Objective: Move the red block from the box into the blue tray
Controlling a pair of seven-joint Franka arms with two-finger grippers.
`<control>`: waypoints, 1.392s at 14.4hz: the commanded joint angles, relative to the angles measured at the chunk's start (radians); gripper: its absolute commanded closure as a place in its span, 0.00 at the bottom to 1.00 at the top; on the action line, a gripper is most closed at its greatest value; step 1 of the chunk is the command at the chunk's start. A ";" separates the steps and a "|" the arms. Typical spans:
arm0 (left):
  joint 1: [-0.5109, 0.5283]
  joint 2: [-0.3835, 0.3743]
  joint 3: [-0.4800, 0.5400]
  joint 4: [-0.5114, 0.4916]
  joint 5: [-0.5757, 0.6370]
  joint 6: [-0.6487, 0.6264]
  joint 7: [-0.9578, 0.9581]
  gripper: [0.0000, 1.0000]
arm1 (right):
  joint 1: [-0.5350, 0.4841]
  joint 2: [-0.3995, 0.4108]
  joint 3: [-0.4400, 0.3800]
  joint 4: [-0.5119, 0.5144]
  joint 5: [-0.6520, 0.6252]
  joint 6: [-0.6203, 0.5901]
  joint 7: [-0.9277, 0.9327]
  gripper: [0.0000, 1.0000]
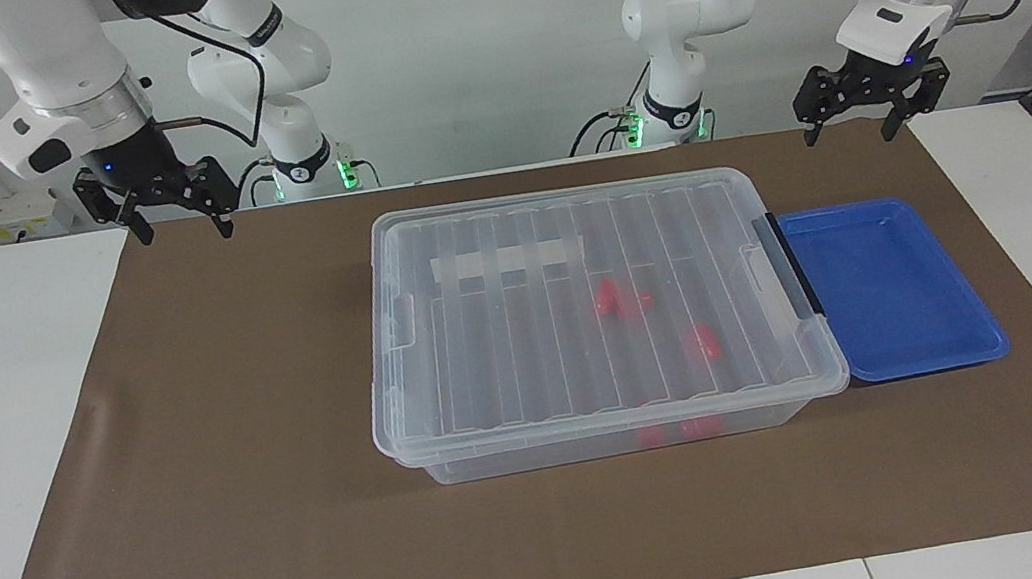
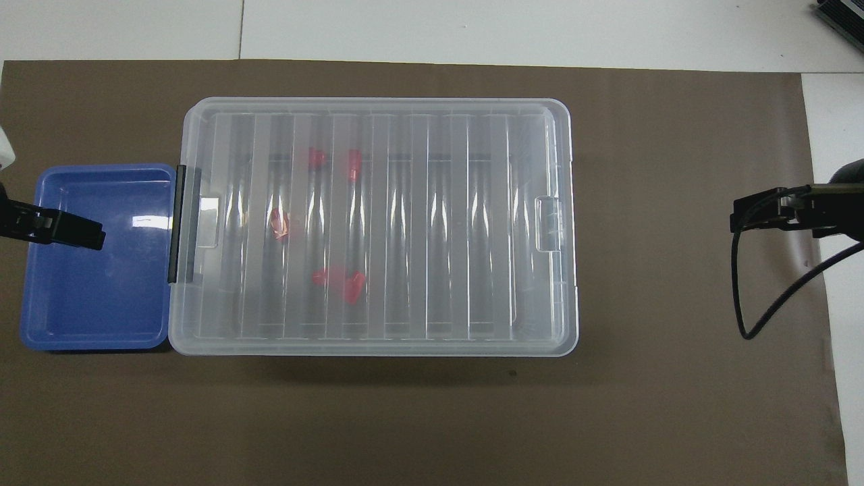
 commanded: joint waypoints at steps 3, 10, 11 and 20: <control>-0.001 -0.025 0.002 -0.030 0.018 0.006 0.008 0.00 | -0.003 -0.022 0.003 -0.023 0.000 -0.002 -0.022 0.00; -0.001 -0.025 0.002 -0.030 0.018 0.006 0.010 0.00 | 0.001 -0.032 0.016 -0.091 0.015 0.076 -0.012 0.00; -0.001 -0.025 0.002 -0.030 0.018 0.006 0.010 0.00 | 0.001 -0.032 0.035 -0.124 0.015 0.125 0.006 0.00; -0.001 -0.025 0.002 -0.030 0.018 0.006 0.010 0.00 | 0.087 0.046 0.136 -0.297 0.015 0.470 0.232 0.01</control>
